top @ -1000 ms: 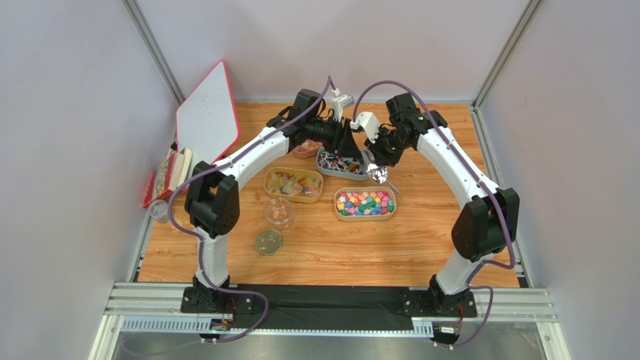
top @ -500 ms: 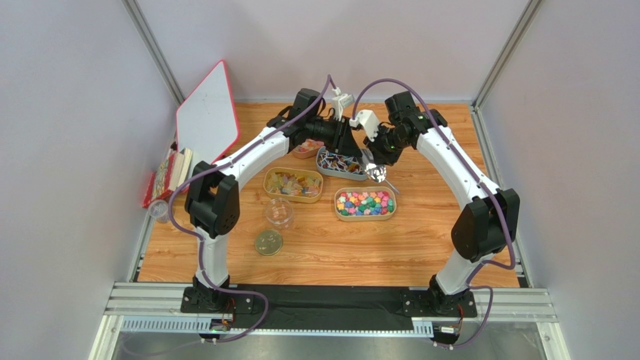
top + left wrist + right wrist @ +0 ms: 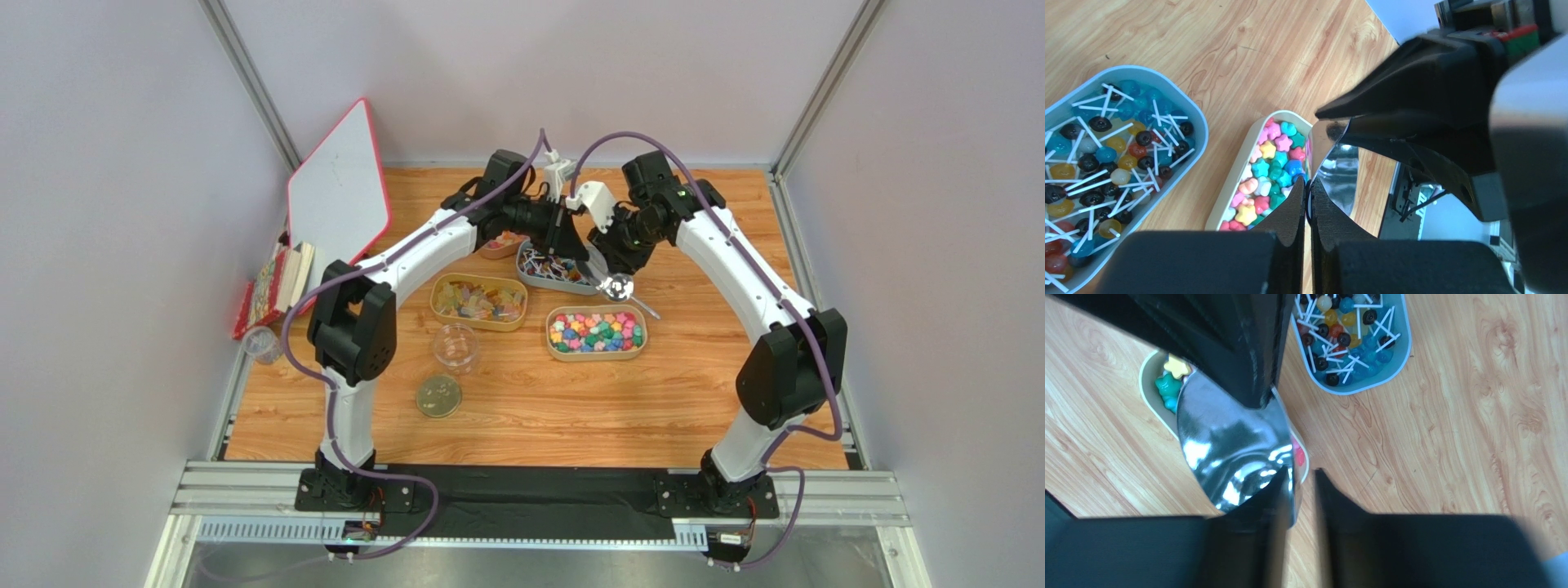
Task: Pack the candies
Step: Pick up the spatula from the center of the board.
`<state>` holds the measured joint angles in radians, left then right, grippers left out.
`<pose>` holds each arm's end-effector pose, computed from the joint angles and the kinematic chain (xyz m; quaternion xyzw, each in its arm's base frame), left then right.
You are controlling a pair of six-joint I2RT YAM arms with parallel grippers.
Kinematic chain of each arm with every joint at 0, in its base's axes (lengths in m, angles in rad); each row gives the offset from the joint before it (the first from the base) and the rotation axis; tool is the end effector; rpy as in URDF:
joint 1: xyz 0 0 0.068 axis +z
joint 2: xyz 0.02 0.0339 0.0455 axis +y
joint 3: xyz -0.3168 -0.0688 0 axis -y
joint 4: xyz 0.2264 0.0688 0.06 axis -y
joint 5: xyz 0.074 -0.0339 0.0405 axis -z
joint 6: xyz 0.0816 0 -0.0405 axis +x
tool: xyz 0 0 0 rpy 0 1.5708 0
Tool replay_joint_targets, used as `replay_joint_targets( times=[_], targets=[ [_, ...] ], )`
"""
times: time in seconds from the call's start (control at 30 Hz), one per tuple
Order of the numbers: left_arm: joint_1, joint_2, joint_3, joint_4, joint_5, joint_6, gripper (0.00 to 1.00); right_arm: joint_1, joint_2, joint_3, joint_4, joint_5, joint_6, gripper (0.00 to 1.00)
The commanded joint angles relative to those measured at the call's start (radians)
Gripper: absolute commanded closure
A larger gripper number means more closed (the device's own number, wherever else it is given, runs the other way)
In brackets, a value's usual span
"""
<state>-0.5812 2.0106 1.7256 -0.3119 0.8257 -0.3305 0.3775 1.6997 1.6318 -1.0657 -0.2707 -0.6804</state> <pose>0.3816 -0.3224 0.3214 0.2875 0.7797 -0.5071 0.2287 0.3222 0.1512 0.3339 -0.5134 0.8203 0.0978 0.2323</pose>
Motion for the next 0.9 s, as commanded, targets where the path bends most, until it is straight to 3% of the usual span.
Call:
replay_joint_targets(
  times=[0.0, 0.03, 0.13, 0.27, 0.37, 0.5, 0.67, 0.87],
  targets=[
    [-0.009, -0.009, -0.003, -0.035, 0.039, 0.053, 1.0, 0.015, -0.093, 0.031, 0.058, 0.028, 0.024, 0.55],
    [-0.005, -0.013, -0.003, -0.038, 0.039, 0.056, 1.0, 0.008, -0.122, 0.023, 0.059, 0.034, 0.022, 0.3],
    [0.023, -0.022, -0.003, -0.064, 0.052, 0.079, 1.0, -0.029, -0.251, -0.038, 0.085, -0.005, 0.012, 0.0],
    [0.078, -0.033, 0.005, -0.116, 0.088, 0.113, 1.0, -0.092, -0.447, -0.22, 0.205, -0.085, -0.033, 0.0],
    [0.133, -0.044, -0.011, -0.138, 0.148, 0.111, 1.0, -0.164, -0.596, -0.382, 0.373, -0.194, 0.037, 0.0],
    [0.182, -0.076, -0.098, -0.055, 0.321, -0.006, 1.0, -0.177, -0.721, -0.526, 0.535, -0.277, 0.145, 0.02],
    [0.211, -0.115, -0.129, 0.051, 0.466, -0.136, 1.0, -0.167, -0.675, -0.512, 0.523, -0.294, 0.208, 0.06],
    [0.219, -0.176, -0.132, 0.149, 0.507, -0.291, 1.0, -0.157, -0.602, -0.409, 0.512, -0.364, 0.283, 0.12]
  ],
)
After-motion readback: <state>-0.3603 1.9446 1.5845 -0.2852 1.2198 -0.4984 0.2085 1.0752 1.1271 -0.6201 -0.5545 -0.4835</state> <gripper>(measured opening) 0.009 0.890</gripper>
